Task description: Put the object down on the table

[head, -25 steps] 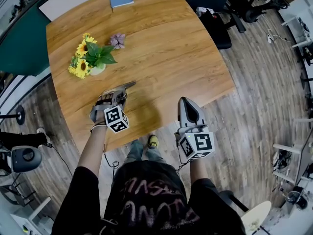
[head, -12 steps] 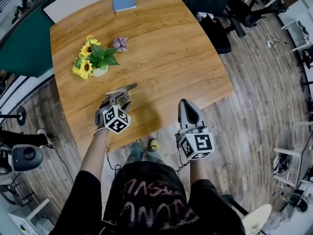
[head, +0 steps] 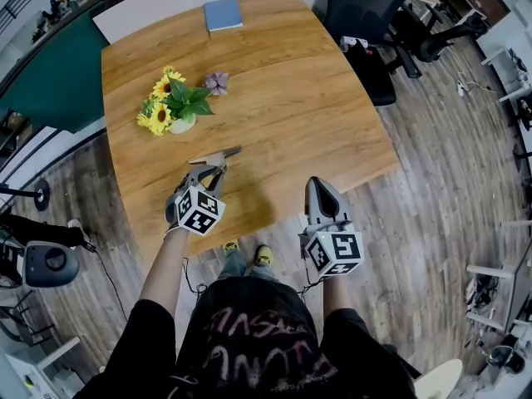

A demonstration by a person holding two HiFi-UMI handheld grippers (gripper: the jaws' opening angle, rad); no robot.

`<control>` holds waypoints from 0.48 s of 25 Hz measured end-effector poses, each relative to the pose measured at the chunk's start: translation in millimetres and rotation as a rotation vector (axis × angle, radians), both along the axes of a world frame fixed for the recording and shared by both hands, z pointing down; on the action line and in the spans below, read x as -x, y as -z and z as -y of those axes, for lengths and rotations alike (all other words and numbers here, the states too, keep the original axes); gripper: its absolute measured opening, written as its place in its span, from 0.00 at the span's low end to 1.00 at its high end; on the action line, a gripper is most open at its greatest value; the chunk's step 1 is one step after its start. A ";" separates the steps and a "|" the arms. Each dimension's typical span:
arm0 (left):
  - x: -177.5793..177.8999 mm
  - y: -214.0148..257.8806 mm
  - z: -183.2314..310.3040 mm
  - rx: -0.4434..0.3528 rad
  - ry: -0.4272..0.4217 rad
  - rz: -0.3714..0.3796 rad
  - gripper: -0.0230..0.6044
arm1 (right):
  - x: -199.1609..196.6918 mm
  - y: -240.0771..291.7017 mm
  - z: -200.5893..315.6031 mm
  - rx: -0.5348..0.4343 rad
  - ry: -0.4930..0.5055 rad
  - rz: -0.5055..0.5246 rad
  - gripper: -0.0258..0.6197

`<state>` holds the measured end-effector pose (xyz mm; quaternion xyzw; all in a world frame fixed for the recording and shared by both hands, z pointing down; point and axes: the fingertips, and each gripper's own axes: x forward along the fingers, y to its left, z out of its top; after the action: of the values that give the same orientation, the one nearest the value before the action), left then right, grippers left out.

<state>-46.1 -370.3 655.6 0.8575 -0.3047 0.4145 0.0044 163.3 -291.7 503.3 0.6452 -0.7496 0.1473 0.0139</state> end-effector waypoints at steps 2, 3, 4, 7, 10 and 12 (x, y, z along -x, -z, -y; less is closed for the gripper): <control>4.2 8.8 -2.0 -0.013 0.021 -0.013 0.11 | 2.4 1.9 -2.2 -0.004 0.005 0.005 0.05; 5.9 13.3 -3.3 -0.022 0.030 -0.019 0.10 | 3.5 3.0 -3.6 -0.003 0.008 0.011 0.05; 7.8 17.8 -4.7 -0.031 0.040 -0.027 0.09 | 5.0 4.0 -5.1 0.001 0.013 0.020 0.05; 14.8 32.2 -6.0 -0.043 0.092 -0.075 0.06 | 9.5 7.7 -8.6 0.015 0.028 0.048 0.05; 19.2 49.5 -6.9 -0.049 0.134 -0.133 0.06 | 11.3 11.9 -11.4 0.012 0.037 0.049 0.05; 20.0 62.9 -9.5 -0.059 0.155 -0.168 0.06 | 13.5 15.0 -14.4 0.010 0.053 0.052 0.05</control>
<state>-66.2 -360.8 592.7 0.8628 -0.3809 0.3303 0.0366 149.9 -277.3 488.3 0.6210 -0.7657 0.1672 0.0014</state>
